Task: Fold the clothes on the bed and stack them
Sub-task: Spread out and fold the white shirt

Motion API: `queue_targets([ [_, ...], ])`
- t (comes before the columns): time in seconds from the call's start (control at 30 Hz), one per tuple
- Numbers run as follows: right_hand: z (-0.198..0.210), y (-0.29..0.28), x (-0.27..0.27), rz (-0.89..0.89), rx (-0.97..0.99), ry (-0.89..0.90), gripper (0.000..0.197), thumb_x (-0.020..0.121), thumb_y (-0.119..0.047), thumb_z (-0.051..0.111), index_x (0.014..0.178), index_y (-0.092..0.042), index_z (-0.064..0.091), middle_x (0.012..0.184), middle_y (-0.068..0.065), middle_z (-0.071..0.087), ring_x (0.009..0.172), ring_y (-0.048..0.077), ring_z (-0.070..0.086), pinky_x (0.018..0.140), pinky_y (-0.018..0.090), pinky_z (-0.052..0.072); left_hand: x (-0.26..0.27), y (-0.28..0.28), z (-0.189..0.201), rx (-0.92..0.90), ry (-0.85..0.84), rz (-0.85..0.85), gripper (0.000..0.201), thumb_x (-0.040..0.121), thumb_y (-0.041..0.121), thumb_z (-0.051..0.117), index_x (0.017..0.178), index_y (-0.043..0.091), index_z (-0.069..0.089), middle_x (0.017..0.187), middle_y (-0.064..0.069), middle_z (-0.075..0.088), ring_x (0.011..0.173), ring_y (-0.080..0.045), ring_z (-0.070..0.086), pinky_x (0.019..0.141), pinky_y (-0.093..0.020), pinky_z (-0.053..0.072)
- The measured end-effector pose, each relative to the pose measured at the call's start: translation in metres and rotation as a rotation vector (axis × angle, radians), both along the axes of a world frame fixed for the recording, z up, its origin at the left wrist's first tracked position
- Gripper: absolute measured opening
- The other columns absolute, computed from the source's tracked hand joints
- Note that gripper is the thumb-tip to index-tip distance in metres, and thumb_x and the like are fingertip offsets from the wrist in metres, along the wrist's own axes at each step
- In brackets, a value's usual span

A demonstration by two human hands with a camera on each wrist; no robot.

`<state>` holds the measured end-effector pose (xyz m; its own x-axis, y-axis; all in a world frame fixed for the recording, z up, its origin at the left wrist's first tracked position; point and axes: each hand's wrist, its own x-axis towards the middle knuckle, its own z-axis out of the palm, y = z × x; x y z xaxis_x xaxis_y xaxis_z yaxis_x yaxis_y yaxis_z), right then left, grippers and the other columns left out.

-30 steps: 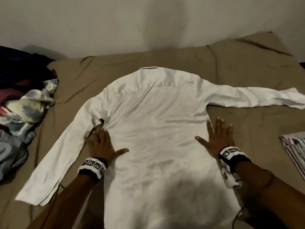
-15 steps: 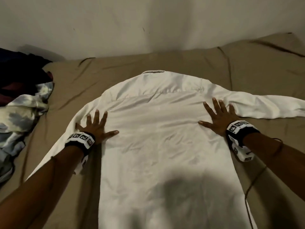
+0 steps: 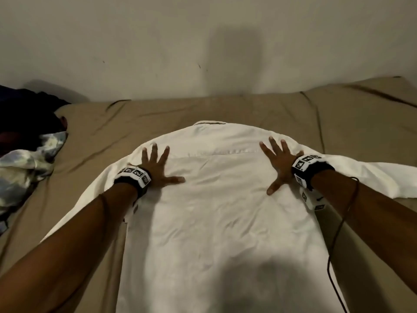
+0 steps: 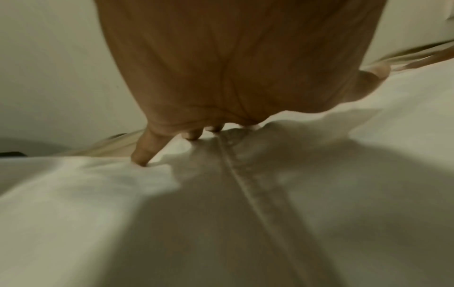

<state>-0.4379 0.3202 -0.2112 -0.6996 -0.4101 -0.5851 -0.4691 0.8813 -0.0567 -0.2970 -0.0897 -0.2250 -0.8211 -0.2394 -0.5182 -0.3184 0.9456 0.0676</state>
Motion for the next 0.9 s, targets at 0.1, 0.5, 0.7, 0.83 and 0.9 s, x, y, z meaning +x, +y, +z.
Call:
queue_targets([
  [0.1, 0.001, -0.001, -0.003, 0.004, 0.028, 0.008, 0.177, 0.014, -0.093, 0.072, 0.140, -0.046, -0.043, 0.152, -0.007, -0.049, 0.148, 0.039, -0.029, 0.099, 0.086, 0.010, -0.007, -0.015, 0.008, 0.026, 0.004, 0.026, 0.142, 0.044, 0.112, 0.026, 0.157, 0.040, -0.019, 0.165, 0.002, -0.030, 0.154, -0.038, -0.018, 0.119, -0.071, 0.001],
  [0.5, 0.031, -0.044, 0.217, 0.480, -0.243, 0.409, 0.126, 0.063, -0.042, 0.078, 0.160, -0.012, 0.003, 0.164, 0.027, -0.011, 0.152, 0.046, -0.004, 0.109, 0.074, 0.022, 0.285, 0.101, 0.032, -0.021, 0.347, -0.187, 0.119, 0.076, 0.100, 0.018, 0.163, 0.019, 0.013, 0.168, -0.019, 0.006, 0.156, -0.039, 0.001, 0.118, -0.063, 0.019],
  [0.7, 0.001, -0.017, 0.415, 0.234, -0.244, 0.199, 0.109, 0.086, -0.078, 0.040, 0.159, -0.020, -0.017, 0.163, 0.013, -0.030, 0.152, 0.035, -0.023, 0.115, 0.073, 0.007, 0.439, 0.119, 0.004, 0.016, 0.088, -0.048, 0.134, 0.058, 0.103, 0.031, 0.153, 0.009, 0.040, 0.161, -0.024, 0.029, 0.139, -0.042, 0.032, 0.080, -0.067, 0.054],
  [0.83, -0.015, 0.060, 0.473, -0.214, -0.124, 0.197, 0.100, 0.087, -0.085, 0.014, 0.158, -0.023, -0.020, 0.163, 0.010, -0.030, 0.152, 0.032, -0.023, 0.117, 0.069, 0.003, 0.462, 0.113, -0.013, 0.091, 0.016, -0.029, 0.142, 0.056, 0.106, 0.027, 0.156, 0.005, 0.032, 0.166, -0.016, 0.020, 0.144, -0.038, 0.026, 0.092, -0.068, 0.045],
  [0.9, -0.019, 0.086, 0.489, -0.338, -0.074, 0.146, 0.102, 0.085, -0.088, 0.009, 0.161, -0.021, -0.008, 0.167, 0.011, -0.017, 0.155, 0.033, -0.009, 0.117, 0.069, 0.013, 0.466, 0.112, -0.011, 0.122, 0.002, -0.028, 0.144, 0.058, 0.107, 0.027, 0.159, 0.003, 0.021, 0.168, -0.017, 0.013, 0.148, -0.035, 0.017, 0.101, -0.067, 0.037],
])
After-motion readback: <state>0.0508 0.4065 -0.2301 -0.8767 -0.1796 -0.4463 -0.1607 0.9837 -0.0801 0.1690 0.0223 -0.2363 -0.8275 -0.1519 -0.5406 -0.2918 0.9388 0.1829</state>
